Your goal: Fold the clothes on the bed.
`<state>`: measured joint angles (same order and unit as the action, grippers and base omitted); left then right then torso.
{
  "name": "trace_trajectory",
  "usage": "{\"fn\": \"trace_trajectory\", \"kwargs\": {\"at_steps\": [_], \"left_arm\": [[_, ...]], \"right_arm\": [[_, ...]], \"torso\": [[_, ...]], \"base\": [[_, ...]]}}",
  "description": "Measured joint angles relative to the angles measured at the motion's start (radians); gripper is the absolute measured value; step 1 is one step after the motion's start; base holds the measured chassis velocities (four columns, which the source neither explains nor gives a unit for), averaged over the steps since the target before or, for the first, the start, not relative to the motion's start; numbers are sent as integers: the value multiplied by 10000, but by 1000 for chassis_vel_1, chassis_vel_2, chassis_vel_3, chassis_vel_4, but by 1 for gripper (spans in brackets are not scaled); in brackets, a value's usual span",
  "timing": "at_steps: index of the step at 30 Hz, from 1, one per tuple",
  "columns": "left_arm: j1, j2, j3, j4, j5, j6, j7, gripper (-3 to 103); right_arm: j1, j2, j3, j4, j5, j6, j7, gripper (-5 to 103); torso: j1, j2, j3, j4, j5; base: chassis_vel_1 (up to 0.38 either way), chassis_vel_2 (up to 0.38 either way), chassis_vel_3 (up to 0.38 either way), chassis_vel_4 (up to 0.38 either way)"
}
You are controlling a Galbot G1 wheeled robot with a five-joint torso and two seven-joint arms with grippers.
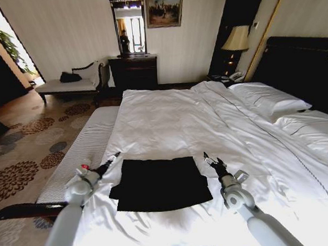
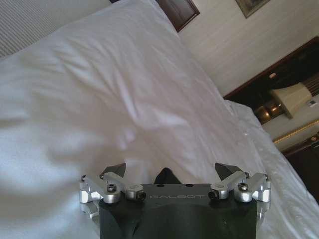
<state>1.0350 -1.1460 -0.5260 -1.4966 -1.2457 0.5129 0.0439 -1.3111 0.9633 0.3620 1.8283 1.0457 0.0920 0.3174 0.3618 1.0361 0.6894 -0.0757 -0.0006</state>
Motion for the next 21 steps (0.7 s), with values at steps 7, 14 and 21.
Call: {"fn": "trace_trajectory", "kwargs": {"at_steps": [7, 14, 21], "left_arm": [[-256, -27, 198, 468, 222, 0, 78, 100], [-117, -177, 253, 557, 658, -36, 488, 82], [-58, -208, 221, 544, 721, -117, 674, 60]], "right_arm": [[92, -41, 12, -174, 43, 0, 0, 100], [271, -23, 5, -378, 53, 3, 9, 100], [297, -12, -2, -385, 52, -6, 35, 100]], "torso": [[0, 0, -1, 3, 2], [0, 0, 0, 3, 2], [-2, 2, -1, 1, -1]], "base": [[0, 0, 0, 0], [0, 0, 0, 0], [0, 0, 0, 0]]}}
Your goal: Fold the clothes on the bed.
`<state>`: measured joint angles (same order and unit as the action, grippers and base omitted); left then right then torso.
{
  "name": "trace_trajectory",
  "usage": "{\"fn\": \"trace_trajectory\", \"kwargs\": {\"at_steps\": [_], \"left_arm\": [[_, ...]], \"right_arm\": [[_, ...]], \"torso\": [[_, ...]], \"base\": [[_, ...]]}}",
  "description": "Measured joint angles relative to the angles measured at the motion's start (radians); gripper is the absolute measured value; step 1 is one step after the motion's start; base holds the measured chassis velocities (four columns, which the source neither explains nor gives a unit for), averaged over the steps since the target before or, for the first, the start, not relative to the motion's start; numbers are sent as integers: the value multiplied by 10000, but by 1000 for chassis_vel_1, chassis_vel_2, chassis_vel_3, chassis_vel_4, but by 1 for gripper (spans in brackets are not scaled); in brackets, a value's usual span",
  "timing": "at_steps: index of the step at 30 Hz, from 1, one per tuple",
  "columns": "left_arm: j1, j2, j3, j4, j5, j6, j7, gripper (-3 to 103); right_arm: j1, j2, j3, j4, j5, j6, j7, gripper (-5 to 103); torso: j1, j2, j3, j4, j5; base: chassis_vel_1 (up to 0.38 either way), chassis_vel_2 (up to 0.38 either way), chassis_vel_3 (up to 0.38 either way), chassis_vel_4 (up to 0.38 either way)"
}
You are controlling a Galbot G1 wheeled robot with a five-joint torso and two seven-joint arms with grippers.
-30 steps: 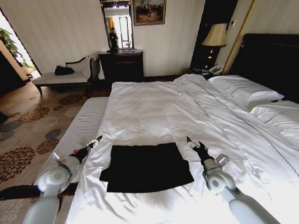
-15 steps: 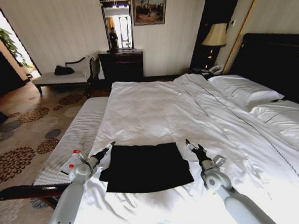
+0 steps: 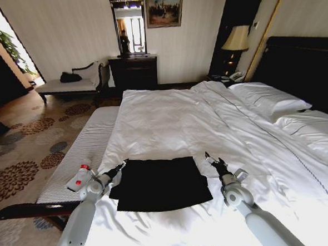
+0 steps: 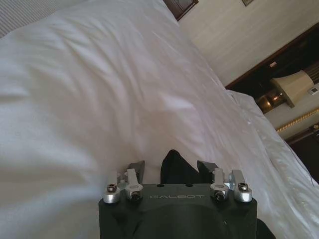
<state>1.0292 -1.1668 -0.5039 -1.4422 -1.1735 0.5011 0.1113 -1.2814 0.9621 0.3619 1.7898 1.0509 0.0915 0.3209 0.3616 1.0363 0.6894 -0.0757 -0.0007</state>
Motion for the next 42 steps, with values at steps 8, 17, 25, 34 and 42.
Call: {"fn": "trace_trajectory", "kwargs": {"at_steps": [8, 17, 25, 34, 42], "left_arm": [[7, 65, -66, -9, -1, -145, 150, 34], [-138, 116, -24, 83, -16, -187, 178, 3], [-205, 167, -146, 91, -91, -232, 184, 0], [-124, 333, -599, 7, -459, -244, 167, 0], [73, 278, -726, -98, -397, -305, 158, 0]], "right_arm": [[63, 103, -87, -31, -44, -92, 89, 100], [9, 147, -62, -6, -67, -137, 174, 100], [636, 185, -189, -557, 327, -273, -34, 100], [1669, 426, -582, -1459, 1962, -1131, -808, 100], [2121, 723, -732, -2380, 2547, -1653, -2026, 100]], "torso": [[0, 0, 0, 1, 0], [0, 0, 0, 0, 1], [0, -1, 0, 1, 0], [0, 0, 0, 0, -1], [0, -1, 0, 1, 0]], "base": [[0, 0, 0, 0], [0, 0, 0, 0], [0, 0, 0, 0], [0, 0, 0, 0], [0, 0, 0, 0]]}}
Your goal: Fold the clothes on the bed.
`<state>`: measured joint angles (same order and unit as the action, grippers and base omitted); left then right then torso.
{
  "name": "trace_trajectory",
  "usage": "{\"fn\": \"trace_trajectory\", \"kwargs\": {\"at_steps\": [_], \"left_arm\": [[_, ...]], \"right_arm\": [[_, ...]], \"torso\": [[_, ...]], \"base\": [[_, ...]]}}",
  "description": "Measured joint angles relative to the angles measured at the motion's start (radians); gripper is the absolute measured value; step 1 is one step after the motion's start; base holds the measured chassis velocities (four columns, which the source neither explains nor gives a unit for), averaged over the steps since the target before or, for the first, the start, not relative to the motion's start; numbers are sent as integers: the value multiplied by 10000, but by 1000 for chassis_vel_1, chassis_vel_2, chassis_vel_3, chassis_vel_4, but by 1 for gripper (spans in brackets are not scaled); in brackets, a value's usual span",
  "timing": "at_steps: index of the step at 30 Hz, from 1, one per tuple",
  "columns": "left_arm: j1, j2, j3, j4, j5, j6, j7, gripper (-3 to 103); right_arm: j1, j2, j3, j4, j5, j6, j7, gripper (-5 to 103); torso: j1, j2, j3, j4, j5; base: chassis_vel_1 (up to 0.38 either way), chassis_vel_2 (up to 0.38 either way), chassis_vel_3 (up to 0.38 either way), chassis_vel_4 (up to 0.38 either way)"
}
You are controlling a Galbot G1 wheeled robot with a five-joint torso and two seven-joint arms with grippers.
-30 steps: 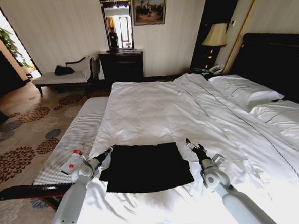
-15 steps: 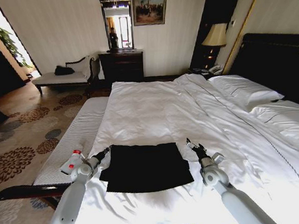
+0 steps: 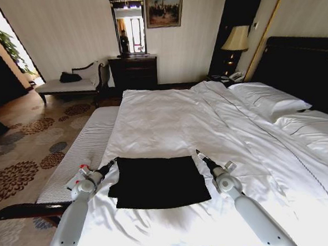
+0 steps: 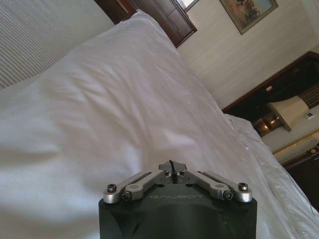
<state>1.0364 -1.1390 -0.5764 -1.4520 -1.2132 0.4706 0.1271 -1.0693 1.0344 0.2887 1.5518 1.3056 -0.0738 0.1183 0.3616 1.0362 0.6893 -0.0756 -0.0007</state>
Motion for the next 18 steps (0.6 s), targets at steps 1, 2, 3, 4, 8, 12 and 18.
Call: {"fn": "trace_trajectory", "kwargs": {"at_steps": [1, 2, 3, 4, 8, 12, 18], "left_arm": [[6, -6, -8, 0, 9, -6, 0, 0], [10, -9, -16, 0, 18, -14, -1, 0], [10, -9, -23, 3, 31, -25, -2, 0], [10, -9, -23, 3, 31, -25, -2, 0], [6, 20, -38, 4, 38, -38, -7, 0], [0, 58, -71, 4, 36, -47, -11, 0], [4, 82, -96, 7, 35, -55, -16, 0]], "right_arm": [[10, 18, -5, -81, 6, -41, -178, 100], [30, 48, -23, -227, -9, -90, -465, 100], [83, 93, -74, -475, -82, -133, -898, 100], [83, 93, -74, -475, -82, -133, -898, 100], [317, 223, -180, -1096, -283, -193, -1804, 100], [472, 291, -327, -1485, -540, -208, -2271, 100], [684, 482, -487, -1944, -739, -208, -2786, 80]], "torso": [[0, 0, 0, 0, 0], [0, 0, 0, -1, 0], [0, 0, -1, -3, 0], [0, 0, -1, -3, 0], [0, 0, 0, 0, 0], [0, 0, 0, -2, -1], [0, 0, 0, 2, 1]], "base": [[0, 0, 0, 0], [0, 0, 0, 0], [0, 0, 0, 0], [0, 0, 0, 0], [0, 0, 0, 0], [0, 0, 0, 0], [0, 0, 0, 0]]}}
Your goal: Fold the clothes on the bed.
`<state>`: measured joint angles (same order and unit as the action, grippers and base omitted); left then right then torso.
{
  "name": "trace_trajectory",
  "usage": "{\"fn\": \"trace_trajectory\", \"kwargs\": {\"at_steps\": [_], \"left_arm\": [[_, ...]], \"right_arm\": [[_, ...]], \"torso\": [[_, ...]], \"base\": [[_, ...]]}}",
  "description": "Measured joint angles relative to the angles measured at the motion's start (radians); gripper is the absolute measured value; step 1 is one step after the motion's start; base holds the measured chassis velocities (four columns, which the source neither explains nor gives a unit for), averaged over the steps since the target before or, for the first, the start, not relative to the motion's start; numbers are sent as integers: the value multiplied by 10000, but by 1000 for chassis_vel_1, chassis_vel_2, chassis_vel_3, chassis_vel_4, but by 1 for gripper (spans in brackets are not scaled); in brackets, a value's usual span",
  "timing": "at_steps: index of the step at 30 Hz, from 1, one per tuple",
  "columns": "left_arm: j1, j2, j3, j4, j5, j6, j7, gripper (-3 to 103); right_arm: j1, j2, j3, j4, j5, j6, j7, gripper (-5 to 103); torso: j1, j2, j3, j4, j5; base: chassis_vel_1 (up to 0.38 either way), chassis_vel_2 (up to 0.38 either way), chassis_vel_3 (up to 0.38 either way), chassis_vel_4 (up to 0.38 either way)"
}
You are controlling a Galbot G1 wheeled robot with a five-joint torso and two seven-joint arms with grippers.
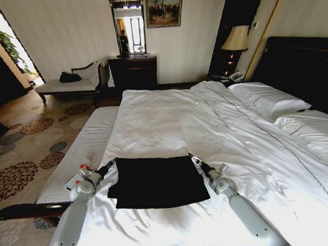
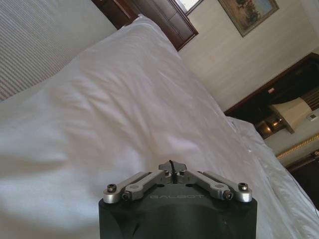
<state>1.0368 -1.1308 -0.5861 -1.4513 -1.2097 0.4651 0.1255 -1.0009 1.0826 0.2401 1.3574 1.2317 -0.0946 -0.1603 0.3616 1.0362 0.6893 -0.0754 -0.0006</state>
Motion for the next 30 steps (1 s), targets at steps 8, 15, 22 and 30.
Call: {"fn": "trace_trajectory", "kwargs": {"at_steps": [8, 15, 22, 30], "left_arm": [[-22, -85, 44, 64, 147, -46, -3, 0], [-33, -100, 89, 68, 215, -68, 3, 0], [-33, -101, 93, 70, 247, -84, 23, 0], [-15, -101, -53, -71, 190, -112, 78, 0]], "right_arm": [[-9, 10, -3, -178, -63, 35, -612, 47], [9, 16, 16, -261, -50, 159, -638, 26], [78, 144, 9, -405, -166, 384, -855, 2], [5, 135, 81, -199, -416, 942, -1075, 0]], "torso": [[1, 0, 0, -1, 0], [0, 0, 0, -2, 1], [1, 0, 0, -2, 0], [1, -1, 1, -3, 1]], "base": [[0, 0, 0, 0], [0, 0, 0, 0], [0, 0, 0, 0], [0, 0, 0, 0]]}}
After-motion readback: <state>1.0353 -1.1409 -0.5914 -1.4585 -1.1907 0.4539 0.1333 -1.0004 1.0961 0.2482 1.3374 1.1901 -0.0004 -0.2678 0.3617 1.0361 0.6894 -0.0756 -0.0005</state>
